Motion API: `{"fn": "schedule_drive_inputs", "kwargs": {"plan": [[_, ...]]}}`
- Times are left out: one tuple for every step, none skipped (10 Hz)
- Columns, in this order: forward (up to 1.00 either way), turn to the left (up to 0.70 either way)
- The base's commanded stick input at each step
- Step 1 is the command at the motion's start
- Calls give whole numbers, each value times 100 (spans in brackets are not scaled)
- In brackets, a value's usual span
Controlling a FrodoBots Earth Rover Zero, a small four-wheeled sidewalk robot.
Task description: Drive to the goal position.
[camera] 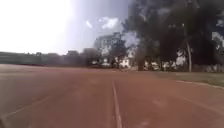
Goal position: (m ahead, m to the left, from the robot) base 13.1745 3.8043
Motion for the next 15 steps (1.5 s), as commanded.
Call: {"fn": "schedule_drive_inputs", "kwargs": {"plan": [[70, 0], [70, 0], [70, 0], [70, 0], [70, 0], [70, 0], [70, 0], [70, 0], [70, 0], [70, 0], [70, 0], [70, 0], [70, 0], [70, 0], [70, 0]]}}
